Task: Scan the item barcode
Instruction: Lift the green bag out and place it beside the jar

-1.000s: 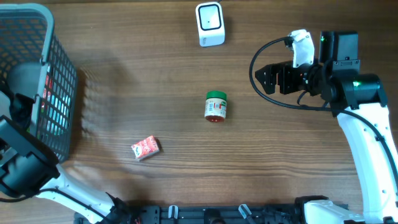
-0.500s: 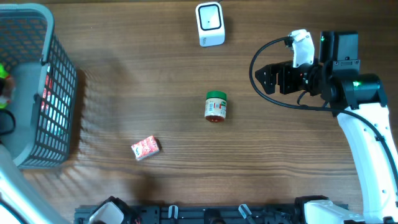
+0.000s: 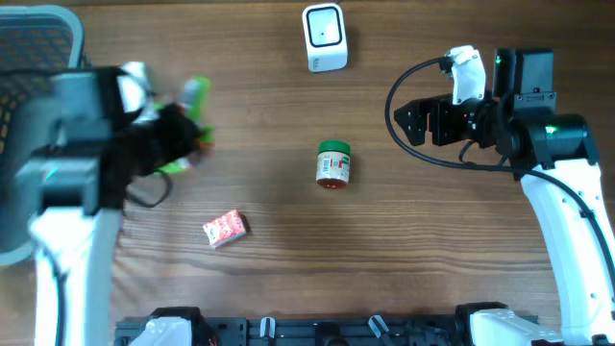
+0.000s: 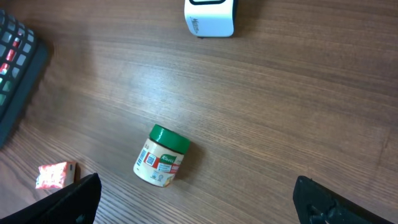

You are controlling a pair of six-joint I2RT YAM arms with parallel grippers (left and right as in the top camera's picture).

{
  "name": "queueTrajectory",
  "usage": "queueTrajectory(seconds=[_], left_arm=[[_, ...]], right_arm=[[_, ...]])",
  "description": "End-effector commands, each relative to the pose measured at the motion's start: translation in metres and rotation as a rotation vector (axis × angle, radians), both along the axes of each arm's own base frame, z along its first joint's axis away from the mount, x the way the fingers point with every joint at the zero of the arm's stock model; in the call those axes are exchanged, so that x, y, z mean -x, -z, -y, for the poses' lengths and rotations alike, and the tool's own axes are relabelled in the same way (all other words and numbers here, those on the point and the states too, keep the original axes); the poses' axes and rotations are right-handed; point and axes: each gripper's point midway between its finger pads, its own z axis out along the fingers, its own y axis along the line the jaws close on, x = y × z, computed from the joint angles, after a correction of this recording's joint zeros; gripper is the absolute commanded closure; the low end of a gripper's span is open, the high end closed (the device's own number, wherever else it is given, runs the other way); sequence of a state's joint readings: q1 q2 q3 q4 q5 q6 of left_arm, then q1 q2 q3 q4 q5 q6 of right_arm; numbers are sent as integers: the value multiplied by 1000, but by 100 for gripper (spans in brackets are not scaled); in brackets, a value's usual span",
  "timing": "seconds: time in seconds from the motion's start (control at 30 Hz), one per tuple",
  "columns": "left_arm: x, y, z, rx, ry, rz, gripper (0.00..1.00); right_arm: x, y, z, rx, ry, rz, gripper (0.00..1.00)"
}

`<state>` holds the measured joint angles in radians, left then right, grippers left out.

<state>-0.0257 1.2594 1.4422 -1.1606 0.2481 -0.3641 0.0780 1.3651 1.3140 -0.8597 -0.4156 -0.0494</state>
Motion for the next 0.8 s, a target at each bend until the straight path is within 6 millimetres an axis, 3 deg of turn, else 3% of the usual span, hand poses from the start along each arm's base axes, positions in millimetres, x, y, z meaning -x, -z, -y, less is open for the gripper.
queueTrajectory(seconds=[0.0, 0.13, 0.27, 0.37, 0.47, 0.57, 0.6, 0.7, 0.77], left_arm=[[-5, 60, 29, -56, 71, -158, 96], [-6, 123, 67, -83, 170, -308, 96], [-7, 171, 101, -121, 265, -399, 95], [-3, 196, 114, -143, 303, -453, 95], [0, 209, 117, -155, 314, -489, 65], [2, 215, 118, -161, 317, -508, 14], [2, 215, 118, -161, 317, -509, 8], [-3, 206, 118, -152, 311, -482, 8], [-20, 178, 116, -132, 301, -403, 8]], right_arm=[[-2, -8, -3, -11, -10, 19, 0], [-2, -8, -3, -10, -10, 18, 0], [-2, -8, -3, -11, -10, 18, 0], [-2, -8, -3, -11, -10, 19, 0], [-2, -8, -3, -11, -10, 18, 0], [-2, -8, -3, -10, -10, 18, 0], [-2, -8, -3, -10, -10, 18, 0], [-2, -8, -3, -11, -10, 18, 0], [-2, -8, -3, -11, -10, 18, 0]])
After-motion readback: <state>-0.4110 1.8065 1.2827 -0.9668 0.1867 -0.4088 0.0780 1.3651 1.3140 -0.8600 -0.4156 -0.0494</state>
